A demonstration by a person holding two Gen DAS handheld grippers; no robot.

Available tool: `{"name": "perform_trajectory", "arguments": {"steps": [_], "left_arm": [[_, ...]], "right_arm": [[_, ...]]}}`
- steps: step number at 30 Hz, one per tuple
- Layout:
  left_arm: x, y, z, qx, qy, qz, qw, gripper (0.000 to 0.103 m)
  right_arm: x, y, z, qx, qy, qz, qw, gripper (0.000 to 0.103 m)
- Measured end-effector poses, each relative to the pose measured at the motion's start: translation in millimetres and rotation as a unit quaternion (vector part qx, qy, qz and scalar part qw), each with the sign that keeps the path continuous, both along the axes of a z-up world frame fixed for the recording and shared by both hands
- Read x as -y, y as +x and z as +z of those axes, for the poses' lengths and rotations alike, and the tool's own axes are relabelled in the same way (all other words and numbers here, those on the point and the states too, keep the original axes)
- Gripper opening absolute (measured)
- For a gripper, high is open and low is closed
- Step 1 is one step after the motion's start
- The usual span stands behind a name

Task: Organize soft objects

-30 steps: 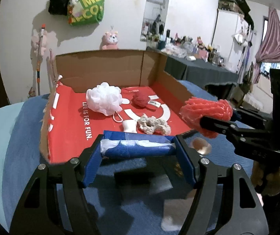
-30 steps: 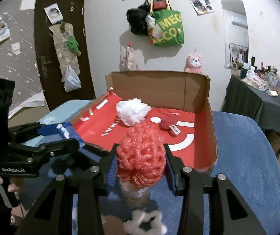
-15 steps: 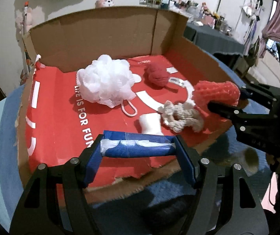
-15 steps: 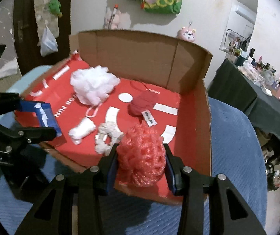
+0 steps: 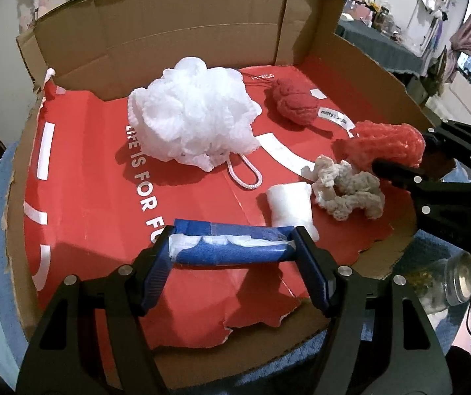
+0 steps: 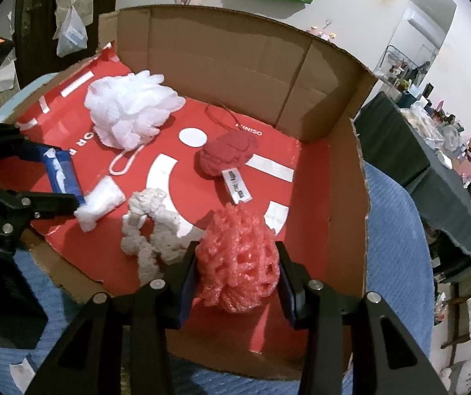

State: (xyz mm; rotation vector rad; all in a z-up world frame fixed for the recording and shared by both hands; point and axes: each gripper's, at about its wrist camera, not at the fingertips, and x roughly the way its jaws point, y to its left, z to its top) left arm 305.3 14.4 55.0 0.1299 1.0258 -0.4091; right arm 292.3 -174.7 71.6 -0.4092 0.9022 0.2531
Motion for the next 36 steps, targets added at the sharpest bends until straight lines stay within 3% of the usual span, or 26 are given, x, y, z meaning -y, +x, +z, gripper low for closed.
{"name": "perform_trajectory", "arguments": {"steps": [14, 24, 33, 36], "left_arm": [[-4, 4, -1, -0.005, -0.015, -0.007, 0.9998, 0.072], [-9, -2, 4, -0.001, -0.024, -0.005, 0.9997, 0.078], [-12, -12, 18, 0.012, -0.042, 0.003, 0.9991, 0.078], [-12, -19, 29, 0.023, -0.049, 0.007, 0.9985, 0.084]], "right_arm": [[2, 2, -3, -0.001, -0.012, 0.005, 1.0, 0.05], [2, 1, 0, 0.001, -0.004, 0.007, 1.0, 0.066], [3, -7, 16, 0.015, 0.008, 0.007, 1.0, 0.072], [5, -12, 25, 0.022, 0.015, 0.004, 1.0, 0.074]]}}
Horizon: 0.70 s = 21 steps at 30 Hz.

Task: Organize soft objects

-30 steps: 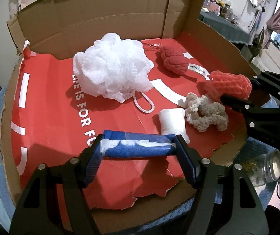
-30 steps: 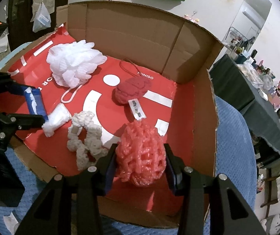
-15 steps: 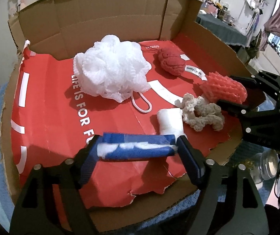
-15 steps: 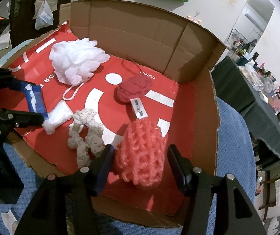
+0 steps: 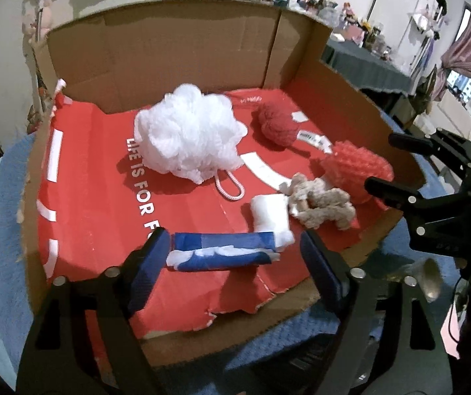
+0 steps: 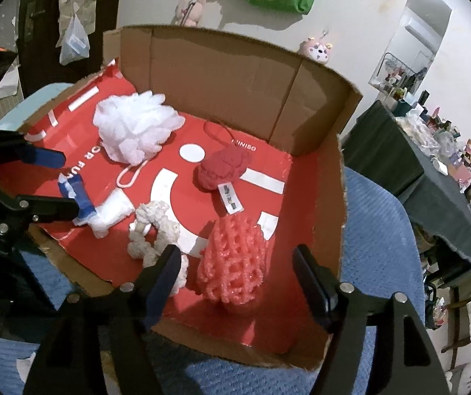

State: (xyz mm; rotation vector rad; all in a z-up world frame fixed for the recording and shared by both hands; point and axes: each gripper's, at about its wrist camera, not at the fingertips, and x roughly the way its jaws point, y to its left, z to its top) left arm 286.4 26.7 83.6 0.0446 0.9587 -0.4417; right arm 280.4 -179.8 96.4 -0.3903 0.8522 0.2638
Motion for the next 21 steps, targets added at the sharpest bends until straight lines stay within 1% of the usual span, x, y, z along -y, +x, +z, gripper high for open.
{"name": "perform_trajectory", "arguments": {"steps": [2, 5, 6, 7, 9, 10, 12, 15, 17, 21], "left_arm": [[0, -9, 9, 0.014, -0.006, 0.0, 0.9999, 0.085], [0, -21, 21, 0.029, -0.018, 0.004, 0.9994, 0.085], [0, -26, 26, 0.036, -0.024, 0.006, 0.999, 0.086], [-1, -32, 30, 0.043, -0.029, 0.008, 0.9986, 0.09], [-1, -45, 42, 0.064, -0.038, 0.013, 0.9971, 0.095], [0, -52, 48, 0.075, -0.042, 0.015, 0.9962, 0.095], [1, -68, 59, 0.097, -0.054, 0.013, 0.9937, 0.096], [2, -93, 73, 0.13, -0.069, 0.019, 0.9889, 0.098], [3, -110, 81, 0.153, -0.077, 0.023, 0.9849, 0.098], [4, -140, 93, 0.188, -0.092, 0.038, 0.9772, 0.1]], "right_arm": [[2, -3, 5, 0.004, 0.007, -0.001, 1.0, 0.076], [7, -13, 17, 0.014, 0.027, -0.005, 1.0, 0.084], [8, -17, 21, 0.019, 0.032, -0.005, 0.999, 0.086], [9, -22, 27, 0.024, 0.038, -0.006, 0.999, 0.087], [12, -32, 37, 0.036, 0.052, -0.009, 0.998, 0.09], [13, -37, 42, 0.041, 0.059, -0.01, 0.997, 0.091], [16, -49, 52, 0.053, 0.074, -0.009, 0.996, 0.097], [20, -71, 69, 0.079, 0.094, -0.008, 0.992, 0.101], [22, -88, 79, 0.096, 0.107, -0.007, 0.99, 0.103], [26, -121, 94, 0.129, 0.125, -0.003, 0.984, 0.103]]}}
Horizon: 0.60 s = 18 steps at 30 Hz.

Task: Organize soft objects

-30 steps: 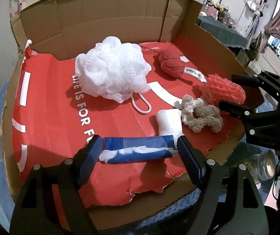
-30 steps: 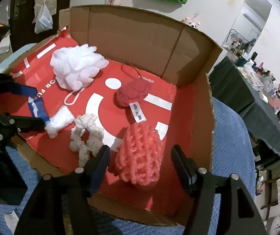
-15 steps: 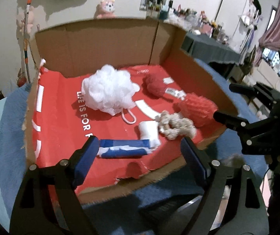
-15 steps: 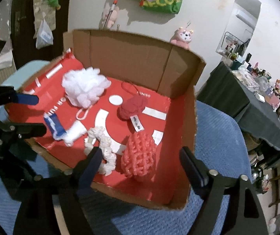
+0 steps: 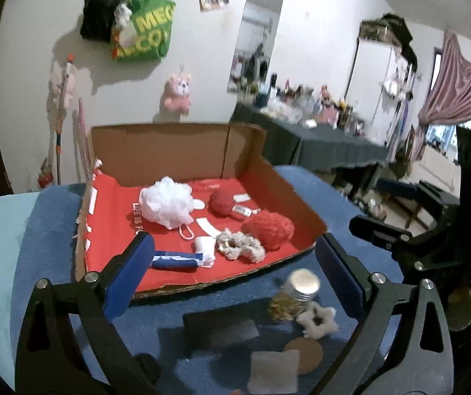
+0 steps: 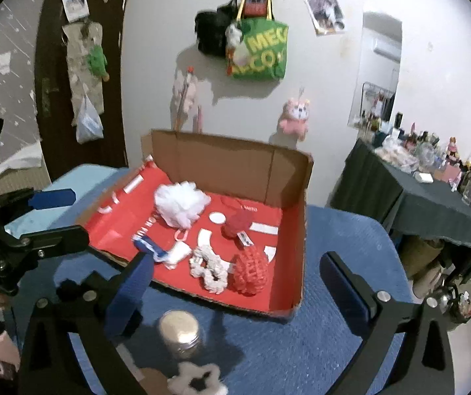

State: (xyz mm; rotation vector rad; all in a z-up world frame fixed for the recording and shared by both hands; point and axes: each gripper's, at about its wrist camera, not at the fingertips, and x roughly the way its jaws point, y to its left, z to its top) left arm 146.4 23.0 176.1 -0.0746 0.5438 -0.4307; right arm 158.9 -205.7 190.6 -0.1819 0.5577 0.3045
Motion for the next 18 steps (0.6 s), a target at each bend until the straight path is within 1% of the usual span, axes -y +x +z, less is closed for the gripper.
{"name": "perform_trajectory", "arguments": {"steps": [4, 7, 11, 13, 18], "left_arm": [[-1, -31, 5, 0.032, -0.008, 0.028, 0.9991, 0.1], [2, -55, 4, 0.059, -0.005, 0.045, 0.9972, 0.1], [7, -88, 0, 0.093, 0.004, 0.065, 0.9936, 0.1], [10, -101, -4, 0.104, 0.006, 0.072, 0.9919, 0.103], [16, -126, -18, 0.117, 0.017, 0.086, 0.9893, 0.103]], "right_arm": [[4, -32, 8, 0.027, 0.014, -0.003, 1.0, 0.103], [10, -55, 10, 0.041, 0.033, -0.005, 0.999, 0.103], [15, -88, 6, 0.064, 0.041, -0.013, 0.997, 0.103], [16, -101, 2, 0.073, 0.042, -0.018, 0.996, 0.103], [23, -132, -12, 0.095, 0.056, -0.028, 0.994, 0.103]]}}
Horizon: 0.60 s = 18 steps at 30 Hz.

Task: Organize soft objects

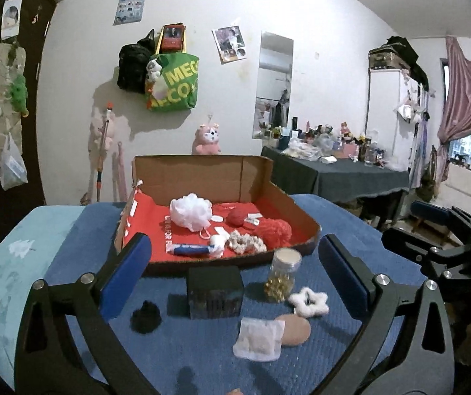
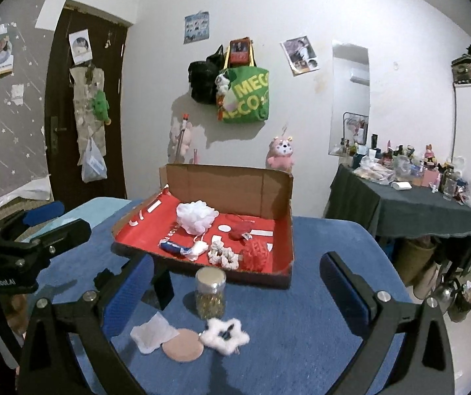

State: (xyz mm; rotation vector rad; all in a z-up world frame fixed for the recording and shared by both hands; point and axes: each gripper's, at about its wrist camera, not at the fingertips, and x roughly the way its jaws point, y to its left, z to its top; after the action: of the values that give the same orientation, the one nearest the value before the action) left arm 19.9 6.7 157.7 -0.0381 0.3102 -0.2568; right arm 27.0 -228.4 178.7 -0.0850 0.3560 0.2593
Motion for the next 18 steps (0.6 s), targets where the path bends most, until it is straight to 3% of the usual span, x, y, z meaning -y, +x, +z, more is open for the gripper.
{"name": "perform_trajectory", "arguments": {"steps": [9, 18], "left_arm": [[5, -22, -29, 0.007, 0.01, 0.022, 0.9997, 0.103], [9, -18, -67, -0.038, 0.01, 0.028, 0.9988, 0.103]], "right_arm": [[2, -22, -42, 0.007, 0.005, -0.031, 0.999, 0.103], [0, -18, -77, -0.019, 0.001, -0.046, 0.999, 0.103]]}}
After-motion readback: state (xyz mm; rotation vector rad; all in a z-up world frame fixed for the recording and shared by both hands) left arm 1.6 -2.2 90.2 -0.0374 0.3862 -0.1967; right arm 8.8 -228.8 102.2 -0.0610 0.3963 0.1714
